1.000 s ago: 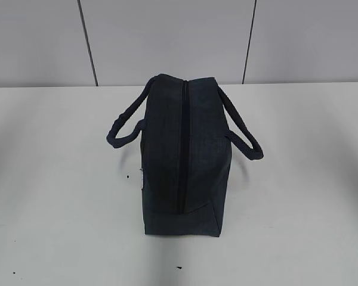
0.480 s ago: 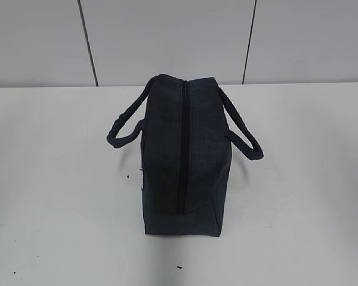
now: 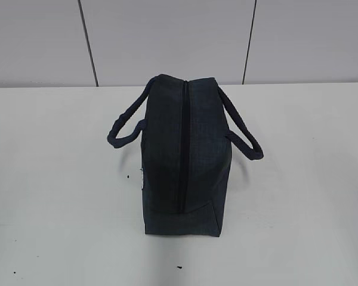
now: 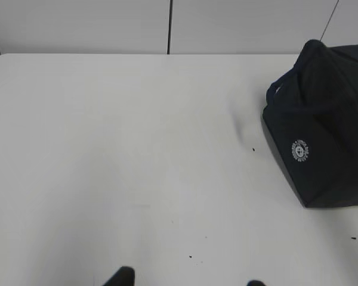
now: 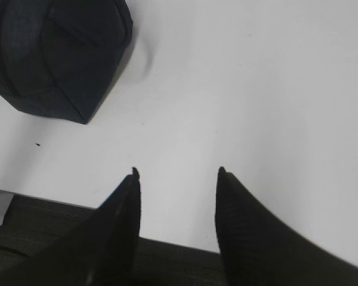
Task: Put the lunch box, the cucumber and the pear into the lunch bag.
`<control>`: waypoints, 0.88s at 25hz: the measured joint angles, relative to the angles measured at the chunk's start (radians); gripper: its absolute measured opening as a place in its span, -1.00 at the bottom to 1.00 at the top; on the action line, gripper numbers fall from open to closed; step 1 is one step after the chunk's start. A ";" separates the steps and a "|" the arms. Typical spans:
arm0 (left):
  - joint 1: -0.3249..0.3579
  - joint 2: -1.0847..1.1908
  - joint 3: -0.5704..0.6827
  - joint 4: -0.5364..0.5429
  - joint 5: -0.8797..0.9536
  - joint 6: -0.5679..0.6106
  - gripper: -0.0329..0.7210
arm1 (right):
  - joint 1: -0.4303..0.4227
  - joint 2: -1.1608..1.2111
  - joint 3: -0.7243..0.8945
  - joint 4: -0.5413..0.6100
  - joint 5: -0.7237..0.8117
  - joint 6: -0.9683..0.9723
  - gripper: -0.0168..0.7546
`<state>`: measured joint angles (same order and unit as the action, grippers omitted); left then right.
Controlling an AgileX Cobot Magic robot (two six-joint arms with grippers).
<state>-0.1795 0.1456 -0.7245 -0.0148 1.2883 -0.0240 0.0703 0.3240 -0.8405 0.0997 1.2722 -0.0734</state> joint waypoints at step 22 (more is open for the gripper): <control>0.000 -0.166 0.201 0.020 -0.169 0.001 0.02 | 0.029 -0.343 0.330 -0.073 -0.096 -0.110 -0.10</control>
<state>-0.1795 -0.0203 -0.5235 0.0053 1.1197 -0.0227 0.0992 -0.0189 -0.5108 0.0267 1.1765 -0.1835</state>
